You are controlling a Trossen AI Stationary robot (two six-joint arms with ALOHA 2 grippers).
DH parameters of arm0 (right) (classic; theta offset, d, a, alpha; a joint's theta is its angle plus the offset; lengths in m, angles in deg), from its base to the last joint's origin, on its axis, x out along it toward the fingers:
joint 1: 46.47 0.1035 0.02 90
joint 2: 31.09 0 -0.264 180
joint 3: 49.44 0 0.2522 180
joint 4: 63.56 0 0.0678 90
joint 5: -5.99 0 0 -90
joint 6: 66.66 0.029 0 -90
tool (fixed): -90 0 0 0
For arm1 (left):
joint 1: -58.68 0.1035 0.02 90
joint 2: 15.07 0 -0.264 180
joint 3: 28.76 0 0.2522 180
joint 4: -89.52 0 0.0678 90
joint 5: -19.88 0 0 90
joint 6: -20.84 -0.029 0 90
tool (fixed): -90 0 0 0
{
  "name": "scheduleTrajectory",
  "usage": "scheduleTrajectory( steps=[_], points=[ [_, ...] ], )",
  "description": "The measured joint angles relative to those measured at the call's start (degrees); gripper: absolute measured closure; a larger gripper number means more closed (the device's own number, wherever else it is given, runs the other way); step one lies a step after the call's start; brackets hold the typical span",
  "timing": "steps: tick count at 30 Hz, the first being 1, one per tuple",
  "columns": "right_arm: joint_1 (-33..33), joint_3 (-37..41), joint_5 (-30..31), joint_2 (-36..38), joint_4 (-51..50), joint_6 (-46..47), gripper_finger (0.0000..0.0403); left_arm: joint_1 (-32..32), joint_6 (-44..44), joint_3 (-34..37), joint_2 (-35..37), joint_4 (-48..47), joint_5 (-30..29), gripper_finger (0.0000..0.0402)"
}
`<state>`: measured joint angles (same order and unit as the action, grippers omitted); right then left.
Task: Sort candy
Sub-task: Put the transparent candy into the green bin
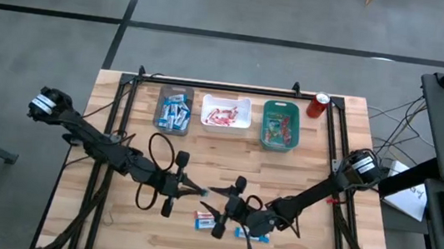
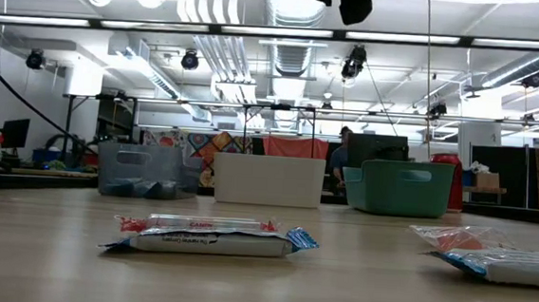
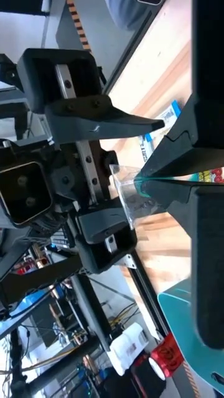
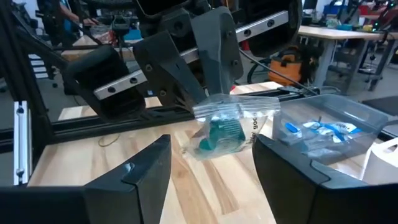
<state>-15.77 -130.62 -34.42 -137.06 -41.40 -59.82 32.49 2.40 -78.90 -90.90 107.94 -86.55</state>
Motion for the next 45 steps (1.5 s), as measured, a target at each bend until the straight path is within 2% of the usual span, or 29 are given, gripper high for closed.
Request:
scheduleTrajectory(
  steps=[4, 8, 19, 25, 29, 35, 39, 41, 43, 45],
  points=[
    [-0.14, -0.29, -0.02, 0.0, -0.09, -0.78, 0.0191, 0.39, -0.23, 0.11, 0.0, 0.14, 0.13, 0.0401],
    [-0.75, -0.33, -0.04, 0.0, -0.05, -1.69, 0.022, 0.55, -0.26, 0.09, 0.0, 0.81, 0.75, 0.0401],
    [-1.38, -0.24, -0.81, 0.0, -0.65, -4.48, 0.038, 0.55, 4.65, 0.17, 0.0, 1.06, 0.39, 0.0401],
    [-1.38, -0.5, -3.52, 0.31, -3.21, -3.03, 0.0388, 0.44, 8.63, 0.18, 0.26, -0.79, 0.4, 0.0387],
    [-1.37, -0.71, -3.93, 3.72, -15.27, 4.23, 0.039, 0.44, 11.67, -0.86, 2.0, -6.9, -0.75, 0.0365],
    [-4.44, -0.72, -3.86, 14.77, -48.02, 18.94, 0.039, 0.42, 16.73, -4.4, 4.4, -20.4, -4.7, 0.0352],
    [-12.07, -0.78, -3.56, 23.13, -70.63, 30.79, 0.039, 0.37, 24.16, -7.02, 4.66, -27.96, -5.52, 0.0351],
    [-17.64, -0.58, -3.7, 26.2, -78.67, 35.31, 0.039, 0.07, 28.22, -7.44, 4.33, -30.18, -5.54, 0.0351],
    [-23.76, 0.02, -5.22, 28.45, -83.31, 36.23, 0.039, -0.14, 31.38, -7.54, 3.51, -30.43, -5.51, 0.0351],
    [-29.93, 0.9, -8.72, 29.99, -83.81, 35.01, 0.039, -0.7, 33.85, -7.39, 2.93, -30.73, -5.53, 0.0351]
  ],
)
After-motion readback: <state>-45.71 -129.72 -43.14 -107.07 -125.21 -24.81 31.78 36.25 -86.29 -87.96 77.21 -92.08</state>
